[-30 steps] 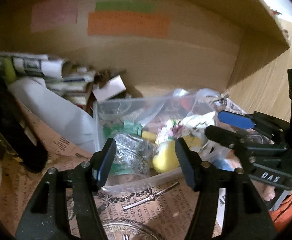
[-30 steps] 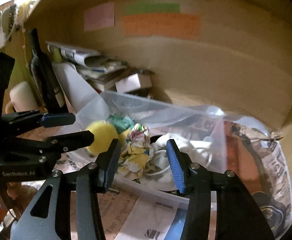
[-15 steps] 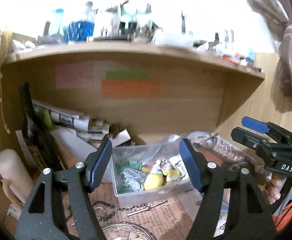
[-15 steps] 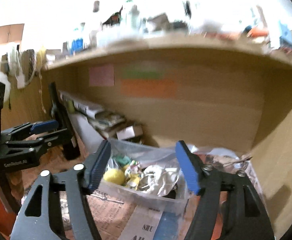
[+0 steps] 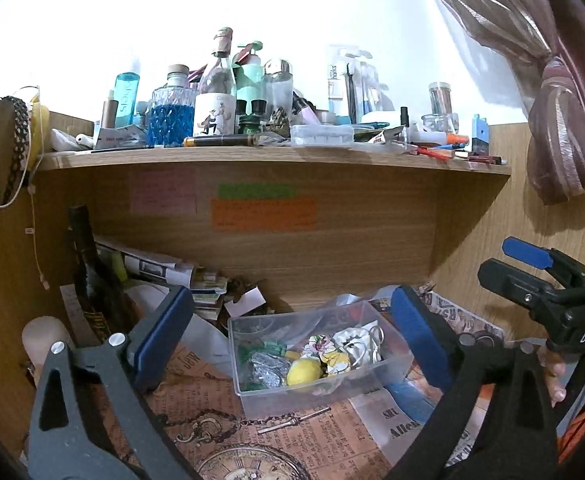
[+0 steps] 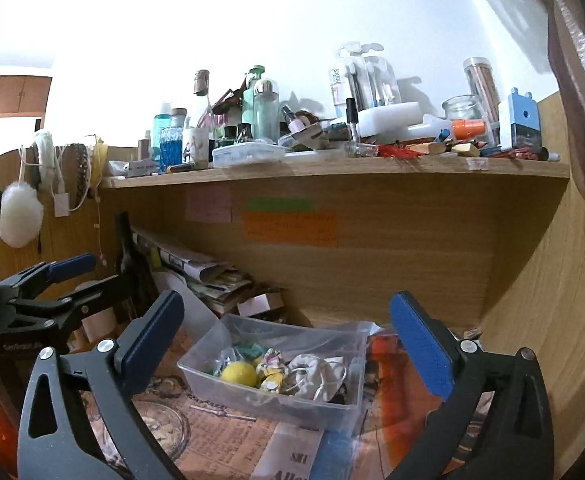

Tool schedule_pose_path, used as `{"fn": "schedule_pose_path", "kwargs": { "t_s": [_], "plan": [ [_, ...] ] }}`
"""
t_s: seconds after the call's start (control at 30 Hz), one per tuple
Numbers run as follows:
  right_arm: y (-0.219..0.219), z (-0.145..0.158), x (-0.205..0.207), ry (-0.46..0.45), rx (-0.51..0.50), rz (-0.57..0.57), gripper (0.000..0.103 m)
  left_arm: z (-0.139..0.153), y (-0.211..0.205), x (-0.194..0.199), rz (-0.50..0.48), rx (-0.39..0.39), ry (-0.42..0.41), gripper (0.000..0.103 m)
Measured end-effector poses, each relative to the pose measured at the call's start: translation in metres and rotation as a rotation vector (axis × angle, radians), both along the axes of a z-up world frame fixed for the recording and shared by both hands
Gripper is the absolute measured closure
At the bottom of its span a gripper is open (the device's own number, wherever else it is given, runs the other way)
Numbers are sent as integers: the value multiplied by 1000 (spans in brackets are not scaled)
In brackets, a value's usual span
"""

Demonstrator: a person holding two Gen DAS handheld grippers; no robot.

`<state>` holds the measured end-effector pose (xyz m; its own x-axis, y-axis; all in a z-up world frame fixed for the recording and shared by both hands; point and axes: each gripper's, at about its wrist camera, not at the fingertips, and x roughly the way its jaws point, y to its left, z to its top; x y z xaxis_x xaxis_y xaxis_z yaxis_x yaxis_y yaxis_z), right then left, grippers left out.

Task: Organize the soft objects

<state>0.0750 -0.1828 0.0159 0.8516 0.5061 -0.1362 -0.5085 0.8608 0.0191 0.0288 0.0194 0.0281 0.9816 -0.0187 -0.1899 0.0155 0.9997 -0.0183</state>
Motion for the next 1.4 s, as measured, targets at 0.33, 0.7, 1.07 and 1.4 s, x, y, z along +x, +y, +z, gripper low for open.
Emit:
{"fn": "schedule_pose_path", "kwargs": {
  "t_s": [0.33,0.7,1.07,1.4],
  "plan": [
    [0,-3,-5,4,-1,2,0,-2,-1,-1,-3,-8,6,1],
    [1,-3,-6,1,-4,4,0,-2,-4,0,0,-8,8,0],
    [2,-4,-6,2,-5,5,0,-7,4,4,-16,-21,18,0],
    [2,-4,-6,1,-5,3,0,-7,2,4,-13,-20,19,0]
  ]
}}
